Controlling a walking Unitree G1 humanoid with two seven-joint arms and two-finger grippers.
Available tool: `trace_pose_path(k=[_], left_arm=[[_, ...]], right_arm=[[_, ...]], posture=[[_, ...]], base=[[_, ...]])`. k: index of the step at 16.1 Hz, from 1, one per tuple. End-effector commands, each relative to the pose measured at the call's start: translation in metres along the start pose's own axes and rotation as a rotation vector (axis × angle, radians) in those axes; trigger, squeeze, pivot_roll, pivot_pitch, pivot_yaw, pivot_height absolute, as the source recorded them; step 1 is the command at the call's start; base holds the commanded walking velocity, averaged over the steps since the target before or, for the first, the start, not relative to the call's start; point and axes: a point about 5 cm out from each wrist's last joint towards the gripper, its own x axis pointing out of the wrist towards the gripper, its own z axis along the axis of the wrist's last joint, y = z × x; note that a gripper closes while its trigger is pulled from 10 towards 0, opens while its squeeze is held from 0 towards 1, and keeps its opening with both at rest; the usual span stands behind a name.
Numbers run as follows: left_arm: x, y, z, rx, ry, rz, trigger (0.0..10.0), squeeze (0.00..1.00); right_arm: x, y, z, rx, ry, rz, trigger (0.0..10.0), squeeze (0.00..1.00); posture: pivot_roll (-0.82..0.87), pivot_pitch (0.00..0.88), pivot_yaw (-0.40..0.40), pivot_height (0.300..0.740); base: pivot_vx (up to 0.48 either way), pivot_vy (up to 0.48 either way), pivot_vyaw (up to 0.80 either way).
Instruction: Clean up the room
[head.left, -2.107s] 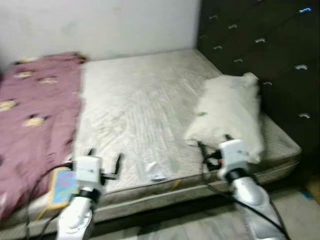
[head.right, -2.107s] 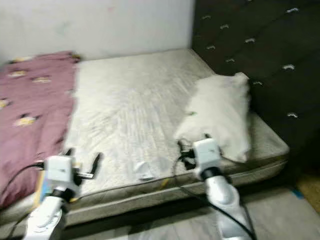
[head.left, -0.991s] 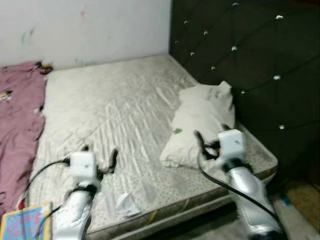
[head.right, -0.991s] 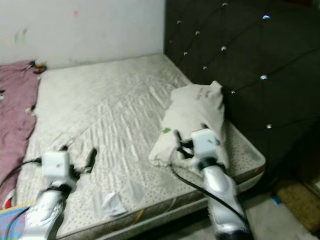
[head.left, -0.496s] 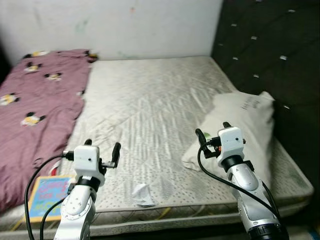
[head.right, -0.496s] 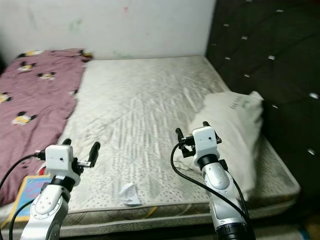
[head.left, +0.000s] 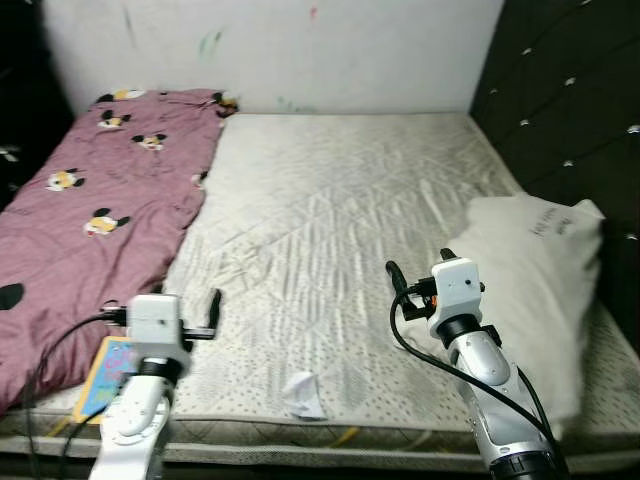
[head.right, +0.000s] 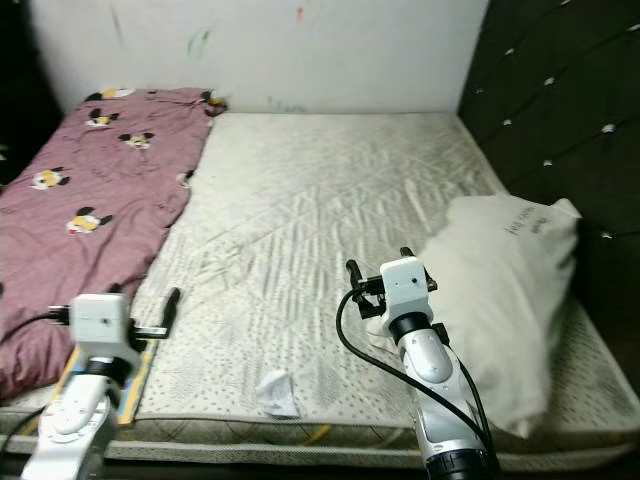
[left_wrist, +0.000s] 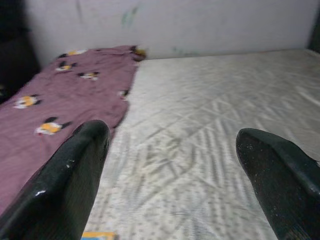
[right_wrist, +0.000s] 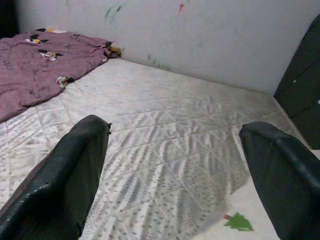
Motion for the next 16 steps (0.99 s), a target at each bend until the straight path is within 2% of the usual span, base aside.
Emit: trace_pose_path(k=[1,5,8,9,11,13,16], left_arm=[[0.000,0.001,0.000,0.005,0.008,-0.006,10.0,0.00],[0.006,-0.006,0.009,-0.005,-0.014,-0.038,10.0,0.00],[0.013,-0.006,0.020,-0.058,-0.045,-0.035,10.0,0.00],[0.013,-0.006,0.024,-0.045,-0.059,-0.029,10.0,0.00],[0.008,-0.002,0.023,-0.038,-0.060,-0.009,10.0,0.00],[0.001,0.004,0.014,-0.041,-0.038,0.023,10.0,0.00],[-0.003,0.001,0.012,-0.051,-0.015,-0.003,10.0,0.00]], right_arm=[[0.004,-0.001,0.009,0.023,-0.024,-0.020,10.0,0.00],[0.007,-0.010,0.017,0.082,-0.036,-0.075,10.0,0.00],[0.009,-0.004,0.019,0.070,-0.036,-0.044,10.0,0.00],[0.009,-0.001,0.023,0.056,-0.043,-0.017,10.0,0.00],[0.010,0.002,0.023,0.070,-0.030,0.005,10.0,0.00],[0.008,0.003,0.021,0.090,-0.014,0.004,10.0,0.00],[0.005,-0.001,0.024,0.093,-0.005,-0.029,10.0,0.00]], posture=[[0.00,0.000,0.001,0.740],[-0.03,0.000,-0.003,0.740],[-0.01,0.000,-0.039,0.740],[0.01,0.000,-0.068,0.740],[0.02,0.000,-0.092,0.740],[0.01,0.000,-0.101,0.740],[0.00,0.000,-0.096,0.740]], base=[[0.000,0.000,0.80],[0.000,0.000,0.11],[0.000,0.000,0.00],[0.000,0.000,0.80],[0.000,0.000,0.68],[0.000,0.000,0.00],[0.000,0.000,0.00]])
